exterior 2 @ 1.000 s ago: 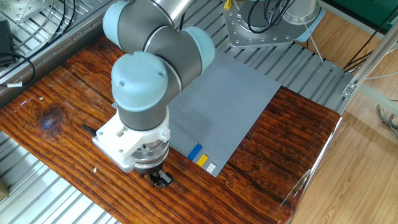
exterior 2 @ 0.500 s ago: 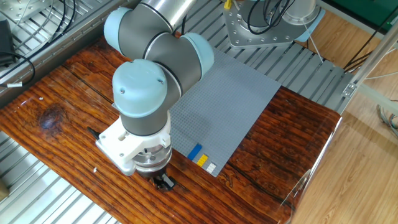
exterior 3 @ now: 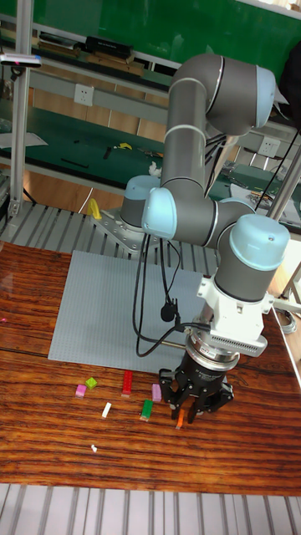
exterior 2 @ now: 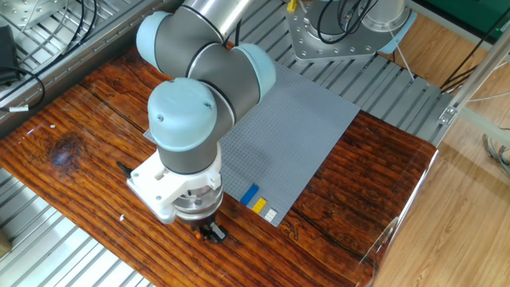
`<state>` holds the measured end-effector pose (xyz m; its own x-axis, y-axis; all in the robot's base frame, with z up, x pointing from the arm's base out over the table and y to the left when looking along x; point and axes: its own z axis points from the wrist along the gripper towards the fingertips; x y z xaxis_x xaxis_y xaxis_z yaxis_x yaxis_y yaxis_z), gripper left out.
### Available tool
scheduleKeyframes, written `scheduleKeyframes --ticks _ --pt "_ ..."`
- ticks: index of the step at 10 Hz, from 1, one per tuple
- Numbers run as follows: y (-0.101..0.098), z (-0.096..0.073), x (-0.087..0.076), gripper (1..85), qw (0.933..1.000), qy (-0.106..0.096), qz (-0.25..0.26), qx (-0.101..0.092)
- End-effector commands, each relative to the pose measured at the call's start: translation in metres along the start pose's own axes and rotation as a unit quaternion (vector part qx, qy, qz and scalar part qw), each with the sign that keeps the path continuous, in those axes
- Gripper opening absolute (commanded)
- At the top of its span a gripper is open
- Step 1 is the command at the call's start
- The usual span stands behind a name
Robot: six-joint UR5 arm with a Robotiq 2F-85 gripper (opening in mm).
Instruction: Build with small Lego blocks
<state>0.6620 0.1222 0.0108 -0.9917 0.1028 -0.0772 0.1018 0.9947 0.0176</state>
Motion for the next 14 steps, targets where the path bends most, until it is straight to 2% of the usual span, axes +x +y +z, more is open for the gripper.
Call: scheduleKeyframes --ticks 1,9,14 --pt "0.0002 0.0002 0.0069 29.3 0.9999 0.012 0.011 -0.001" --pt "-0.0025 0.0061 0.0029 28.0 0.9999 0.005 0.011 0.0" --pt "-0.0025 0.0076 -0.0002 22.3 0.9999 -0.004 0.016 -0.004"
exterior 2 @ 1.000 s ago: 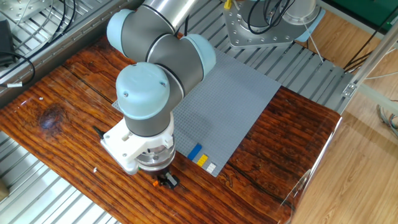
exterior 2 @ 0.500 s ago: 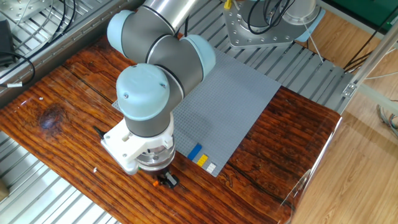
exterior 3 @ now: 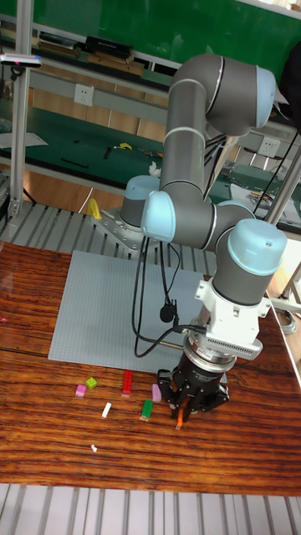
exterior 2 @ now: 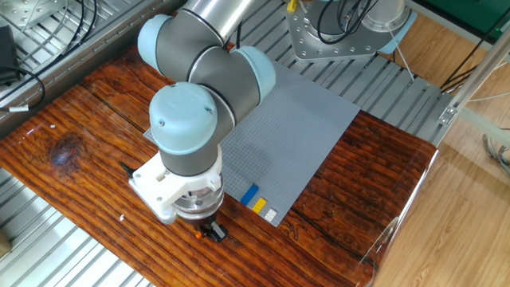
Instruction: Build with small Lego blocks
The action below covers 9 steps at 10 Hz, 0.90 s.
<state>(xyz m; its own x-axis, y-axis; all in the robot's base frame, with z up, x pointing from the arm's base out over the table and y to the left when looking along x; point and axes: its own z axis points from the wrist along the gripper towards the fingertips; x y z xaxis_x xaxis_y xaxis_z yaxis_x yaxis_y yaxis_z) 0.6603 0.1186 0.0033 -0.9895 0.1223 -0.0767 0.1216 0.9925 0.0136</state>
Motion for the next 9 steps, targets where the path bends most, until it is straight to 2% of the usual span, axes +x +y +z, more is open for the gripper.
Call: scheduleKeyframes --ticks 1,5,6,7,9 --pt "0.002 0.0 -0.004 19.7 0.9999 -0.007 0.008 -0.008" --pt "0.004 -0.011 -0.001 10.0 0.9998 -0.01 0.013 -0.014" --pt "0.001 -0.018 0.004 9.7 1.0 -0.007 -0.002 -0.007" --pt "-0.004 -0.028 0.01 9.3 0.9998 -0.004 -0.021 0.002" --pt "-0.005 -0.048 0.038 6.3 0.9987 0.018 -0.048 0.003"
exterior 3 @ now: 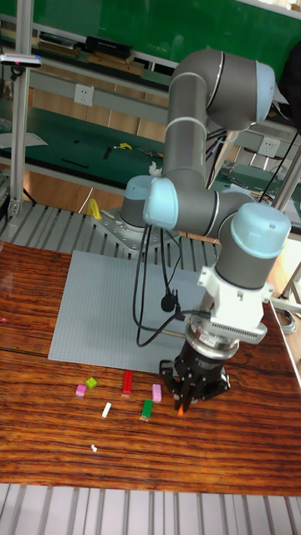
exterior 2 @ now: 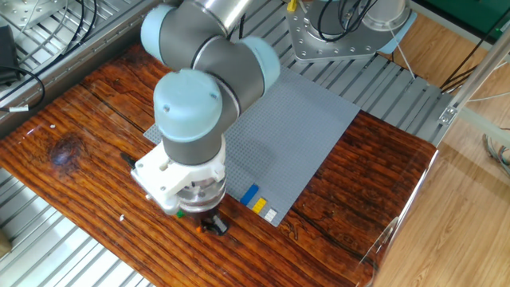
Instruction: Build with small Lego blocks
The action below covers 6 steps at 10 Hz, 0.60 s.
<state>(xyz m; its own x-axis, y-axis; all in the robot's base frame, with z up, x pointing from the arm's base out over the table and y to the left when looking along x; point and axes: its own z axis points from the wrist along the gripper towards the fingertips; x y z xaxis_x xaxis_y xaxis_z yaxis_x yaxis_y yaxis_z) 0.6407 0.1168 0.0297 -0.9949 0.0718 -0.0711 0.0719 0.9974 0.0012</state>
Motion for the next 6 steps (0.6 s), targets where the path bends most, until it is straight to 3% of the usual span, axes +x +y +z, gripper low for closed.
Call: scheduleKeyframes --ticks 1,4,6 --pt "0.0 -0.029 0.036 5.7 0.9989 0.023 -0.04 -0.002" --pt "0.0 -0.026 0.073 5.7 0.9978 0.015 -0.064 -0.008" --pt "-0.009 -0.02 0.083 5.7 0.9967 0.004 -0.081 -0.006"
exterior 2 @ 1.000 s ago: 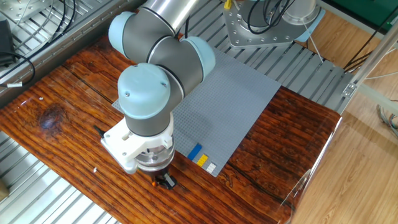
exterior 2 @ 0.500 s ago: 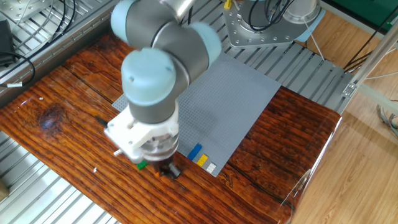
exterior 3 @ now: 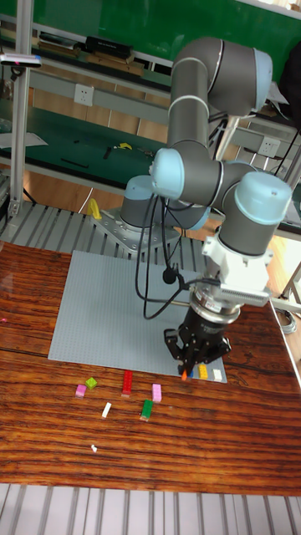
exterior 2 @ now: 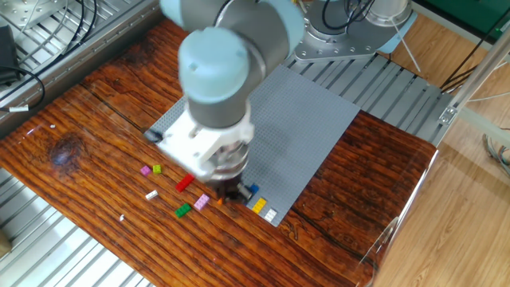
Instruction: Build with small Lego blocks
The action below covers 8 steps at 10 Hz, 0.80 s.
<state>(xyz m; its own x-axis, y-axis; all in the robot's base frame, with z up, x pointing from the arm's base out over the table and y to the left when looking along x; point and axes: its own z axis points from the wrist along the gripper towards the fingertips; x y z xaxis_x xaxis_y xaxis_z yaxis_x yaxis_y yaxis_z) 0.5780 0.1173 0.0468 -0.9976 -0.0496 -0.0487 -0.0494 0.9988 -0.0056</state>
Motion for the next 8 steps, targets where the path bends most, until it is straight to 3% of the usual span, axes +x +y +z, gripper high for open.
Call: scheduleKeyframes --ticks 1,4,8 --pt "-0.005 0.009 0.024 6.7 0.9995 -0.015 -0.025 -0.009" --pt "-0.003 0.025 0.027 7.0 0.9995 -0.024 -0.017 -0.013" --pt "0.005 0.03 0.027 7.0 0.9995 -0.024 -0.01 -0.021"
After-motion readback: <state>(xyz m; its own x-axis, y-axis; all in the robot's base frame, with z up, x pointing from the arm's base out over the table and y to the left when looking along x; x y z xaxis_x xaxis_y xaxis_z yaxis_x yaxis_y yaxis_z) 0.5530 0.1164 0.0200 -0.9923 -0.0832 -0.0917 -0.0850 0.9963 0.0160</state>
